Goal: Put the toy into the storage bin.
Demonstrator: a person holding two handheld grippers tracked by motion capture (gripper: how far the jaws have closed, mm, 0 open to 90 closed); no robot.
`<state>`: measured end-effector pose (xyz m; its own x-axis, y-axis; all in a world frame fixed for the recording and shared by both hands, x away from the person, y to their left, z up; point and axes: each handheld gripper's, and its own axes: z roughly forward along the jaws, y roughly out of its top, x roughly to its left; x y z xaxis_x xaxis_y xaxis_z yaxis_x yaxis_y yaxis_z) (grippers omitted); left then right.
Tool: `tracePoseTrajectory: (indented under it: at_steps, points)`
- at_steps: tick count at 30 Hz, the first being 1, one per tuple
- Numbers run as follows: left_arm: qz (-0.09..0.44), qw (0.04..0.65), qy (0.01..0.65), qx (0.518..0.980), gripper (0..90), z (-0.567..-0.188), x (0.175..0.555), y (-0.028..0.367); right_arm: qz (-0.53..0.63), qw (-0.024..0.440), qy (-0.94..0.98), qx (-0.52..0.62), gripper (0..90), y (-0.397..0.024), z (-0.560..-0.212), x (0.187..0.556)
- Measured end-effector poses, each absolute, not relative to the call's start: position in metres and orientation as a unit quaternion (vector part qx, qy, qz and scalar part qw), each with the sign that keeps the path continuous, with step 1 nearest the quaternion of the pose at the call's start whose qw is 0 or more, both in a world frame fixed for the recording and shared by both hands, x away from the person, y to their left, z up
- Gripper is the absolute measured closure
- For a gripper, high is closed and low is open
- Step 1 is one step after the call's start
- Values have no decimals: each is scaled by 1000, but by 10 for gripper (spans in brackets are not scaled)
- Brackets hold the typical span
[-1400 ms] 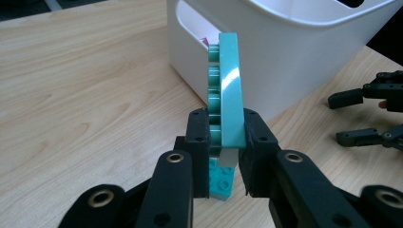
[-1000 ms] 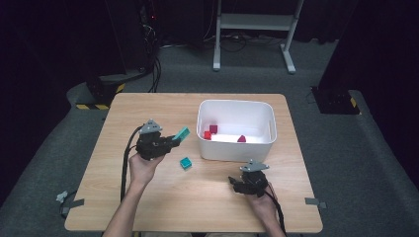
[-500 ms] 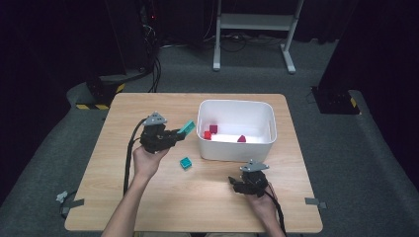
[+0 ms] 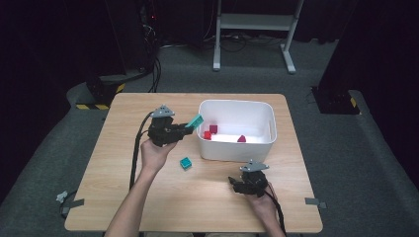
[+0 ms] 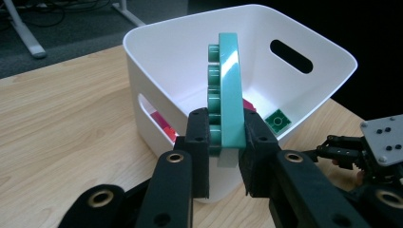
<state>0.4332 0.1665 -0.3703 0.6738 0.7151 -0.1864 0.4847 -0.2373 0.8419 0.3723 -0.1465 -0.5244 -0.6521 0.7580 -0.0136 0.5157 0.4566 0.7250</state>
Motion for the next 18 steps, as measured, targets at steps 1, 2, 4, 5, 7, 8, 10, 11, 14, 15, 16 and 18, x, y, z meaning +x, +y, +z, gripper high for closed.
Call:
tracePoseTrajectory:
  at_steps: [1,2,4,5,7,8,10,11,14,15,16,18]
  points:
    - [119,482,386,777,753,-370,434,165,356,170,836,381,333,-146,-524,372]
    - [117,483,386,777,753,-369,435,163,356,170,836,381,333,-146,-524,372]
    - [118,484,383,778,753,-368,437,161,356,170,836,381,333,-146,-524,372]
    - [116,486,383,777,753,-368,438,159,356,170,836,381,333,-146,-524,372]
    - [116,485,381,779,753,-368,440,155,355,170,836,381,333,-146,-524,372]
    - [115,484,380,780,753,-368,441,154,356,170,836,381,333,-146,-524,372]
    - [112,485,379,780,753,-368,444,150,356,170,836,381,333,-146,-524,372]
    - [112,486,378,780,753,-368,445,148,356,170,836,381,333,-146,-524,372]
    - [108,486,376,781,753,-368,448,143,356,170,836,381,333,-146,-524,372]
    - [108,486,376,782,753,-368,449,141,356,169,836,382,333,-146,-524,372]
    - [107,485,375,783,753,-368,450,139,356,169,836,382,333,-146,-524,372]
    - [106,485,374,784,753,-368,452,135,356,170,836,381,333,-146,-524,372]
